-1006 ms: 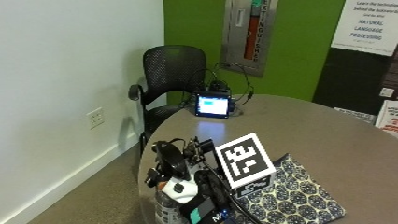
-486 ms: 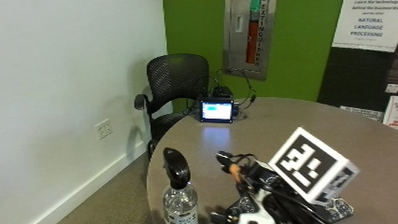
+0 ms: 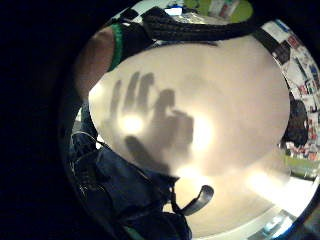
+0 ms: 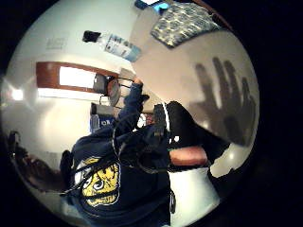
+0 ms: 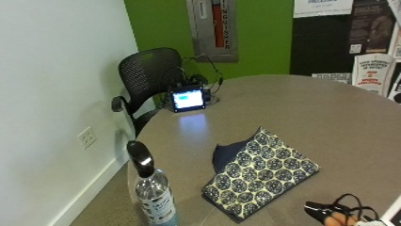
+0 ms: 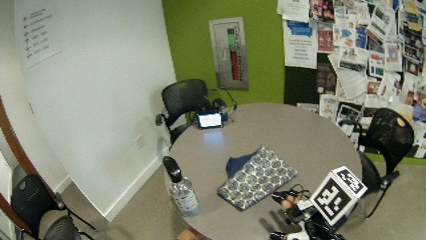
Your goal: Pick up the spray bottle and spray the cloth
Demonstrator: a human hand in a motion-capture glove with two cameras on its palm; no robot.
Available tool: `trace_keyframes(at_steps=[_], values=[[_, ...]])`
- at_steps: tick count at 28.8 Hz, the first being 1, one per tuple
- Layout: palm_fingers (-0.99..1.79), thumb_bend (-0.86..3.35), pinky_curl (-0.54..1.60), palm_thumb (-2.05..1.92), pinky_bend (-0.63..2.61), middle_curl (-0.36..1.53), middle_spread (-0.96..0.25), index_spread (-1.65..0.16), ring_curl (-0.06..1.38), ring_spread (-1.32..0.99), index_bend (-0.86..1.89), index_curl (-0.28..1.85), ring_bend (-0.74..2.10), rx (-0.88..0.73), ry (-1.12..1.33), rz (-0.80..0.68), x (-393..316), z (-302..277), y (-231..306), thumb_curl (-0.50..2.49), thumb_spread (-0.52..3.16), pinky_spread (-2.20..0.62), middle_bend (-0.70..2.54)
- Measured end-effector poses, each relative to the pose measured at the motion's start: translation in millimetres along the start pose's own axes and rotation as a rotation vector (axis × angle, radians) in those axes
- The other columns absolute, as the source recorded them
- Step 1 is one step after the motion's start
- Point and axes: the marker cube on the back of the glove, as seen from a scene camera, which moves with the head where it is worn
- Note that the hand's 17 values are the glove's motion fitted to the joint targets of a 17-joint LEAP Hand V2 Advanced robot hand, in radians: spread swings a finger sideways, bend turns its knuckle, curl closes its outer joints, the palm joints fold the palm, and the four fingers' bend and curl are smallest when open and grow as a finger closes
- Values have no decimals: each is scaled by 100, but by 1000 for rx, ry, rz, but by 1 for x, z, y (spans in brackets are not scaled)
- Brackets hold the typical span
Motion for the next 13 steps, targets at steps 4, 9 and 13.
trace_keyframes(at_steps=[4, 9, 13], values=[[37, -2, 33, 65, 49, 35, 0, -44, 30, 4, 16, 18, 29, 25, 28, 29, 14, -9, 25, 52, 113, 28, 35], [42, -2, 31, 65, 43, 35, -1, -44, 30, 3, 15, 20, 31, 91, -44, 80, 27, -20, 46, 50, 116, 29, 34], [44, -2, 31, 65, 40, 35, -1, -43, 31, 2, 14, 20, 31, 128, -59, 123, 36, -28, 54, 49, 118, 29, 34]])
